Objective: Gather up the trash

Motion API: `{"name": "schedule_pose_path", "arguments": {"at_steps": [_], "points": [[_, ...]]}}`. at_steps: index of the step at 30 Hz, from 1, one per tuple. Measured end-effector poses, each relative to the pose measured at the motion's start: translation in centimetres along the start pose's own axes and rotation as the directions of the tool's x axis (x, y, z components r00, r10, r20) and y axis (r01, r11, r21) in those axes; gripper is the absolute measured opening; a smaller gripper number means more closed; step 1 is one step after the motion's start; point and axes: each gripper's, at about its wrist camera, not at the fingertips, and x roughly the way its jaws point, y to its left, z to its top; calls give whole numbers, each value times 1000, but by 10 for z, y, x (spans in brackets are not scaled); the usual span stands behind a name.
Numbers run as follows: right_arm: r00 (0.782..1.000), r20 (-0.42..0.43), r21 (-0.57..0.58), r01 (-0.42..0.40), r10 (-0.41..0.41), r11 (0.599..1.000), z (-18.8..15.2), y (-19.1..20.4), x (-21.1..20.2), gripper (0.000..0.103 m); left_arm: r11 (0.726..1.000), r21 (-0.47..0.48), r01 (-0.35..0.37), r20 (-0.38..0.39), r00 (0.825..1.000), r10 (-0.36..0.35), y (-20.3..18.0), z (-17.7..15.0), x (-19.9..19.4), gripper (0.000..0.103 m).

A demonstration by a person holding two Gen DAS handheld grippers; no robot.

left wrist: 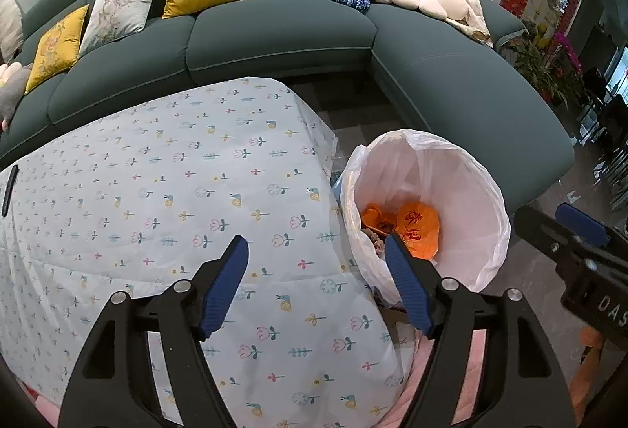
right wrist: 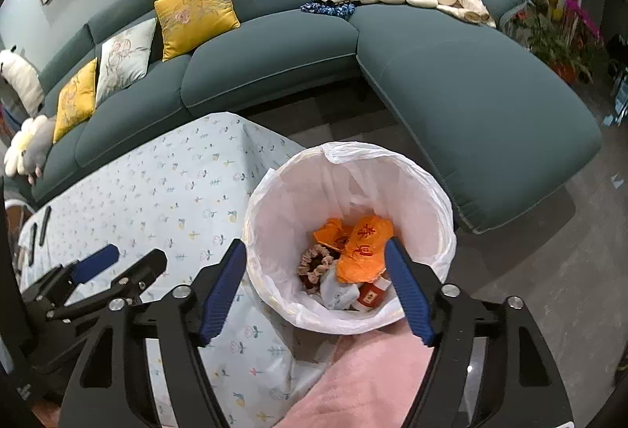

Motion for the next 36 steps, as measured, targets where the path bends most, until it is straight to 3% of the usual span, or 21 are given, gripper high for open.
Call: {"name": "schedule_pose_path", "arguments": {"at_steps": [15, 19, 36], "points": [[1000, 4, -68, 29, -29, 997, -25, 12, -9, 84, 999, 22, -44, 3, 999, 44, 2, -25, -9, 86], [999, -25, -60, 25, -26, 998, -30, 10, -5, 96, 998, 11, -58, 1, 998, 58, 5, -29, -10, 89], [997, -31, -66, 72, -74, 995, -46, 3, -2, 96, 995, 11, -99, -5, 995, 99, 6, -41, -8, 90]]}}
